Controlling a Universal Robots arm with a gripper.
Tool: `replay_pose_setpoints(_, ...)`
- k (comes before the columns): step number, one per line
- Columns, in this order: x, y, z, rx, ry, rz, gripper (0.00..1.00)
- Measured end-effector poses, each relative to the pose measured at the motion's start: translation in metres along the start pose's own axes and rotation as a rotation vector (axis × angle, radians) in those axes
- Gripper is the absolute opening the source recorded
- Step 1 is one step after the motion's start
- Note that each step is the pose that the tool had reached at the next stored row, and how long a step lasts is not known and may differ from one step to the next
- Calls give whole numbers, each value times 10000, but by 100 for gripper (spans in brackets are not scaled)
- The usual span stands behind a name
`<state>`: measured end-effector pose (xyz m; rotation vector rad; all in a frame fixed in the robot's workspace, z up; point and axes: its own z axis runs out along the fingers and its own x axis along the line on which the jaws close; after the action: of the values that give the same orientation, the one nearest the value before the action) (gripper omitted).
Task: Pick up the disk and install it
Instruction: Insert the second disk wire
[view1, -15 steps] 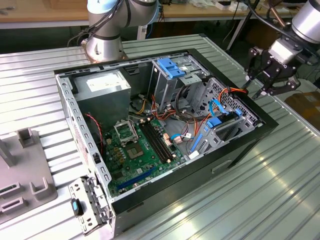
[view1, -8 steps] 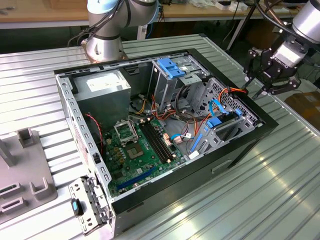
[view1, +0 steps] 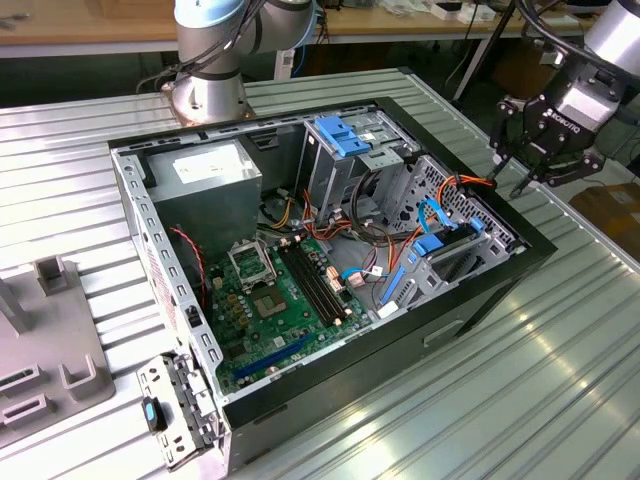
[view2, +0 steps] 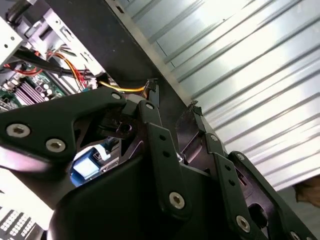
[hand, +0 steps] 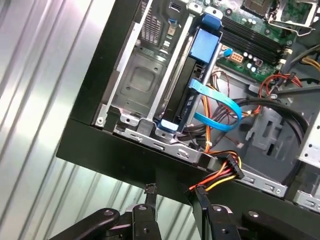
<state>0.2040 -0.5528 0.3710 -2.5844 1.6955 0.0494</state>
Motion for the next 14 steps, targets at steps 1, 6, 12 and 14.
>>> replay_pose_setpoints(1,-5,-1,2,-22,43,-43,42)
replay_pose_setpoints(6,-12,-6,8,-99,36,-1358,42)
replay_pose_setpoints(12,-18,-9,26,-169,2,-2739,42)
replay_pose_setpoints(14,-19,-9,26,-187,-5,-3085,42)
